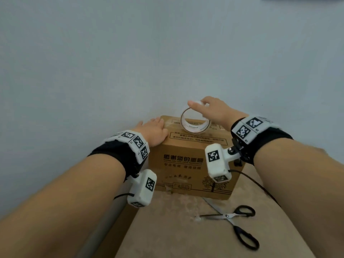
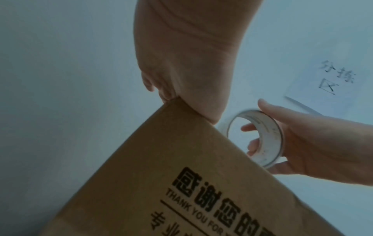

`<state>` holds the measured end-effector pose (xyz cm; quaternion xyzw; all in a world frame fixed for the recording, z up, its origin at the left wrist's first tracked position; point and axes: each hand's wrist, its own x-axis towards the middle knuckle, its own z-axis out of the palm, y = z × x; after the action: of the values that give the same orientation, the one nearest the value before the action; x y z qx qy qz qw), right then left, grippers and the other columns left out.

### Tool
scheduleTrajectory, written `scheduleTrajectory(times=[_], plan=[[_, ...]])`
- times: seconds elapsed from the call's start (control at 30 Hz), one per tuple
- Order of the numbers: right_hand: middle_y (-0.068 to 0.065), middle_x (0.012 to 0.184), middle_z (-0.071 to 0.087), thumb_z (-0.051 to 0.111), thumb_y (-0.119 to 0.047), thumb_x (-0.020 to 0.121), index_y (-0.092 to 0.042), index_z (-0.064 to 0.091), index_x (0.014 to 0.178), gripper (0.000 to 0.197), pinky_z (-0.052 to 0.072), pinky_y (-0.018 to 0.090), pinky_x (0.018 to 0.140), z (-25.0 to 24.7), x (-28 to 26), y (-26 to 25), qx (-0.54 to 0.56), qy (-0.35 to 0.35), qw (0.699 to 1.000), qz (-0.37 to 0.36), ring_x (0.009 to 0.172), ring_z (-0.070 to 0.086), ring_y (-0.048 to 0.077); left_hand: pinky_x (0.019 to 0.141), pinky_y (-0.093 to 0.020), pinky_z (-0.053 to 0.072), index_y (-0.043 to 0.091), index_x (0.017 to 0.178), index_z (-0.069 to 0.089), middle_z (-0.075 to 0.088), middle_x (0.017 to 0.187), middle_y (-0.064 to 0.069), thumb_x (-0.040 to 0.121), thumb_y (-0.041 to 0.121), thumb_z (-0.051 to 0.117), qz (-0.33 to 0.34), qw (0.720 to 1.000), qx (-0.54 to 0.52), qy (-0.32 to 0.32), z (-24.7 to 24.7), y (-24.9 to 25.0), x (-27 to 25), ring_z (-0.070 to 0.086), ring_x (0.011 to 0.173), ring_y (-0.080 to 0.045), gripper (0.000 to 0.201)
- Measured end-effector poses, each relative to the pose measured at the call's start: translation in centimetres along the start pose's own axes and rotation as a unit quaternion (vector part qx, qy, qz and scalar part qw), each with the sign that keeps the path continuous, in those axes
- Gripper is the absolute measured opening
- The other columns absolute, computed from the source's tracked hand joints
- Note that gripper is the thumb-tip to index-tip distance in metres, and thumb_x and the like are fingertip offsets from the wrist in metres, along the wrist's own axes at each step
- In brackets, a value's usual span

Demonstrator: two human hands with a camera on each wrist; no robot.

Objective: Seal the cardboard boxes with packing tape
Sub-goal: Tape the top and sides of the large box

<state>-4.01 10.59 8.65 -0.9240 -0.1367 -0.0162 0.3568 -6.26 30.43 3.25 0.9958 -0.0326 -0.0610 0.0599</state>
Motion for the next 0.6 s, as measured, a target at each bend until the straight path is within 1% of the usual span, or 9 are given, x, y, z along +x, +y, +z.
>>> scheduleTrajectory(times=[0.07, 0.13, 0.23, 0.3, 0.33, 0.4, 0.5, 0.53, 0.6], plan=[[0.007, 0.128, 0.05, 0.044, -0.062, 0.091, -0.015, 0.037, 0.138, 0.067, 0.042, 0.042, 0.098, 1.0, -0.4, 0.6, 0.091, -0.012, 0.995, 0.023, 0.115, 0.051, 0.023, 0.119, -0.044, 0.001, 0.009, 0.152, 0.005, 0.001, 0.161, -0.006, 0.097, 0.058, 0.015, 0.012, 0.998, 0.065, 0.006, 0.4, 1.1, 0.4, 0.001, 0.148, -0.018, 0.075], [0.003, 0.122, 0.05, 0.047, -0.062, 0.09, -0.017, 0.037, 0.136, 0.065, 0.041, 0.037, 0.094, 2.5, -0.2, 0.6, 0.148, 0.011, 0.988, 0.027, 0.11, 0.051, 0.02, 0.12, -0.041, 0.004, 0.009, 0.153, 0.003, 0.001, 0.16, -0.009, 0.093, 0.067, 0.016, 0.039, 0.997, 0.071, 0.012, 1.0, 2.2, 0.9, 0.001, 0.148, -0.021, 0.084], [-0.001, 0.102, 0.054, 0.056, -0.056, 0.087, -0.012, 0.049, 0.118, 0.055, 0.039, 0.029, 0.076, 3.9, 0.5, 0.2, 0.176, 0.087, 0.98, 0.023, 0.094, 0.052, 0.017, 0.12, -0.038, 0.007, 0.011, 0.153, 0.002, 0.0, 0.16, -0.01, 0.091, 0.068, 0.021, 0.04, 0.998, 0.038, 0.007, 1.1, 2.6, 1.2, 0.003, 0.148, -0.023, 0.086], [-0.002, 0.088, 0.051, 0.062, -0.049, 0.085, -0.01, 0.052, 0.1, 0.043, 0.037, 0.028, 0.068, 3.2, 1.0, 0.2, 0.123, 0.121, 0.985, 0.003, 0.085, 0.049, 0.018, 0.12, -0.037, 0.006, 0.01, 0.153, 0.001, -0.001, 0.16, -0.01, 0.092, 0.067, 0.022, 0.026, 0.999, 0.031, -0.008, 0.8, 2.4, 0.8, 0.002, 0.148, -0.022, 0.086], [-0.001, 0.088, 0.051, 0.064, -0.047, 0.083, -0.01, 0.053, 0.098, 0.041, 0.038, 0.03, 0.07, 2.3, 1.2, 0.3, 0.073, 0.12, 0.99, -0.01, 0.086, 0.049, 0.019, 0.12, -0.036, 0.005, 0.009, 0.152, 0.001, -0.002, 0.16, -0.009, 0.092, 0.067, 0.022, 0.021, 0.999, 0.033, -0.011, 0.6, 2.4, 0.6, 0.001, 0.148, -0.022, 0.086], [0.002, 0.095, 0.055, 0.065, -0.045, 0.081, -0.01, 0.057, 0.105, 0.043, 0.04, 0.031, 0.076, 0.2, 1.1, 0.9, -0.086, 0.102, 0.99, -0.039, 0.09, 0.05, 0.02, 0.119, -0.036, 0.006, 0.009, 0.152, 0.0, -0.003, 0.16, -0.009, 0.092, 0.067, 0.021, 0.022, 0.999, 0.039, -0.014, 0.3, 2.6, 0.1, 0.001, 0.148, -0.021, 0.086], [0.004, 0.099, 0.06, 0.064, -0.052, 0.077, -0.016, 0.062, 0.114, 0.052, 0.043, 0.033, 0.081, -2.0, 0.6, 2.6, -0.314, 0.095, 0.941, -0.079, 0.092, 0.052, 0.022, 0.119, -0.036, 0.006, 0.009, 0.152, -0.001, -0.003, 0.16, -0.008, 0.092, 0.067, 0.019, 0.028, 0.998, 0.053, -0.019, 0.2, 3.1, -0.1, 0.001, 0.148, -0.021, 0.086], [0.005, 0.104, 0.06, 0.063, -0.055, 0.077, -0.02, 0.062, 0.118, 0.054, 0.042, 0.035, 0.085, -2.1, 0.5, 3.0, -0.34, 0.094, 0.933, -0.077, 0.098, 0.053, 0.025, 0.119, -0.036, 0.006, 0.008, 0.152, -0.001, -0.003, 0.16, -0.009, 0.092, 0.068, 0.019, 0.027, 0.998, 0.056, -0.02, 0.1, 3.2, -0.1, 0.001, 0.148, -0.021, 0.086], [0.008, 0.121, 0.055, 0.059, -0.06, 0.079, -0.031, 0.055, 0.13, 0.059, 0.037, 0.042, 0.096, -1.9, 0.5, 3.4, -0.339, 0.085, 0.936, -0.046, 0.115, 0.048, 0.03, 0.119, -0.037, 0.007, 0.008, 0.152, 0.0, -0.003, 0.16, -0.01, 0.092, 0.068, 0.019, 0.021, 0.997, 0.064, -0.024, 0.1, 3.3, 0.1, 0.002, 0.148, -0.023, 0.087]])
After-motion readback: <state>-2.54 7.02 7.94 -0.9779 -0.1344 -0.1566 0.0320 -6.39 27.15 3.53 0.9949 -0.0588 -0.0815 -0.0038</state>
